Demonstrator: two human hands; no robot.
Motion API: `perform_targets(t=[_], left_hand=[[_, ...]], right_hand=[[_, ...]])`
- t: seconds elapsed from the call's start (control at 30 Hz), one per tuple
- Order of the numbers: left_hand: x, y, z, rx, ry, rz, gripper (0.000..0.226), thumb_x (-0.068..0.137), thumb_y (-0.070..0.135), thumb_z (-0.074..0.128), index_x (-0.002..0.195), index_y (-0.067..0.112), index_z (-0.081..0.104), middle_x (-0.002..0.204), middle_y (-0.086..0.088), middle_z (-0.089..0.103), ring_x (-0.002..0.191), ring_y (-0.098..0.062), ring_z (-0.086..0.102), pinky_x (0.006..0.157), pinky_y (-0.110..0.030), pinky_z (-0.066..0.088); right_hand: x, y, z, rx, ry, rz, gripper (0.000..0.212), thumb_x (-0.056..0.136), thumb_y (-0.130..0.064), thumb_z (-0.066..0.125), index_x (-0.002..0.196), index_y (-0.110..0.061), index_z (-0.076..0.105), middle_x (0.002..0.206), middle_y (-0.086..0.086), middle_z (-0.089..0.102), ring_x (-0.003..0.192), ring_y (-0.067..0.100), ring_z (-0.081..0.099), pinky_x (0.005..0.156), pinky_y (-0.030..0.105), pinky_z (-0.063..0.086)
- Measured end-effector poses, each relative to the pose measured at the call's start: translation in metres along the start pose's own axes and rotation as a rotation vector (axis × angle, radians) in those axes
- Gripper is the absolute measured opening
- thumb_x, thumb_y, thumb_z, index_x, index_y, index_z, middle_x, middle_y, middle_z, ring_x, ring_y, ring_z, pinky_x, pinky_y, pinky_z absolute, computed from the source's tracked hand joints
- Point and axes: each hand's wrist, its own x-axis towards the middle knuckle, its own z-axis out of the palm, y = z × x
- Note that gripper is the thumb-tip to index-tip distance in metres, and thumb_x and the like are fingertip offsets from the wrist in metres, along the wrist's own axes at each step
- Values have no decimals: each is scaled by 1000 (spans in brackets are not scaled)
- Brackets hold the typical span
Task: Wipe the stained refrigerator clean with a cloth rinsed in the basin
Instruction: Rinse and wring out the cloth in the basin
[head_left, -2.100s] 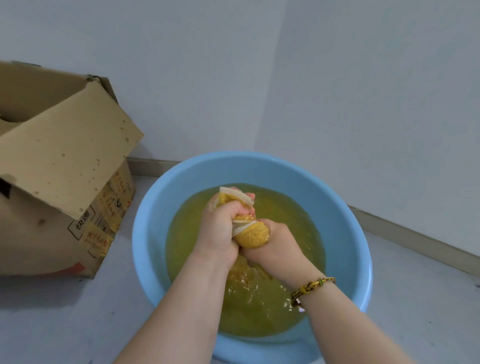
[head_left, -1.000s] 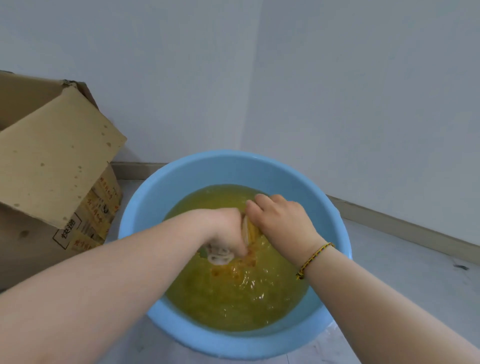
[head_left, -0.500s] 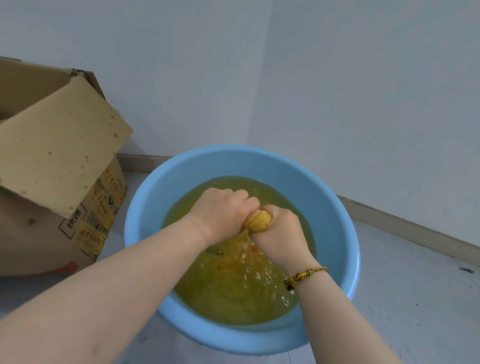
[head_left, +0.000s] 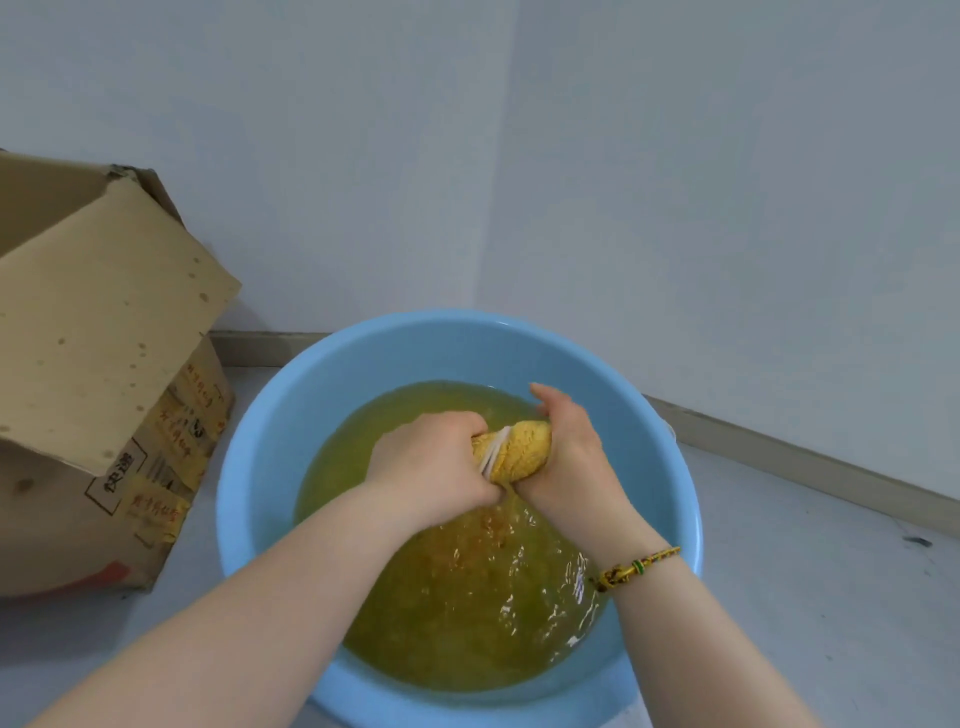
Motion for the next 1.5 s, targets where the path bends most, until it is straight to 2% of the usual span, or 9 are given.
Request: perform_targets(t=[0.13,0.27,0.4,0.5,0.6,0.77,1.1,1.23,1.5], left_hand=[[6,11,-16,-250,85,-132,32,69,38,73,89,31,50,81,13,55,81,-14,57,71,-28,48],[2,32,-37,-290,135,-175,37,70,38,71,101,28,53,88,10,59,84,-14,58,71,-29,47],[-6,76,-83,-312,104,-96,25,71,49,64,85,41,44,86,16,58,79,-8,54,62,-23,42],[0,122,-142,-366,130,-54,17,73,45,59,84,46,46,82,20,56,77,-3,52,61,-17,42],[2,172,-211,-415,144,19,28,70,38,57,98,41,55,86,24,49,87,-2,49,68,-11,39],[-7,256,-333,-540,77,62,33,71,37,69,76,49,39,90,23,43,83,7,45,65,-3,36],[-72,401,-484,-778,-77,310,32,84,24,60,92,52,47,98,20,52,89,0,52,72,-6,40],[-115,452,-493,-1205,-322,163,20,86,26,53,94,14,66,81,0,68,69,-5,64,62,-16,53],[-242,546,-467,-1455,-813,238,28,65,23,62,88,9,62,69,-4,69,62,-13,66,55,-26,56]], right_hand=[[-5,-6,-22,498,237,261,50,82,-15,65,125,-23,39,117,-5,46,103,14,51,81,24,42],[-15,-34,-43,791,110,242,15,84,-24,61,94,-27,51,93,-7,59,81,8,59,76,26,48],[-13,-93,-78,824,192,215,22,80,-17,66,87,-29,49,88,-7,61,69,1,59,61,14,48],[-8,-141,-134,799,190,179,30,80,-13,67,91,-34,49,92,-6,62,76,6,58,70,20,49],[-11,-195,-200,755,178,140,35,79,-11,67,97,-36,50,93,-5,64,84,10,61,76,24,52],[-36,-293,-313,833,195,131,24,85,-8,60,97,-29,61,76,-4,71,73,8,67,63,20,53],[-148,-420,-462,901,664,87,11,89,-2,51,91,-12,56,82,3,66,60,1,64,51,14,49],[-221,-429,-486,843,798,54,19,90,-7,48,94,-24,56,72,-9,70,63,-3,63,55,13,49],[-393,-416,-514,476,897,184,27,82,-25,65,97,-34,44,102,-4,57,73,2,59,69,18,50]])
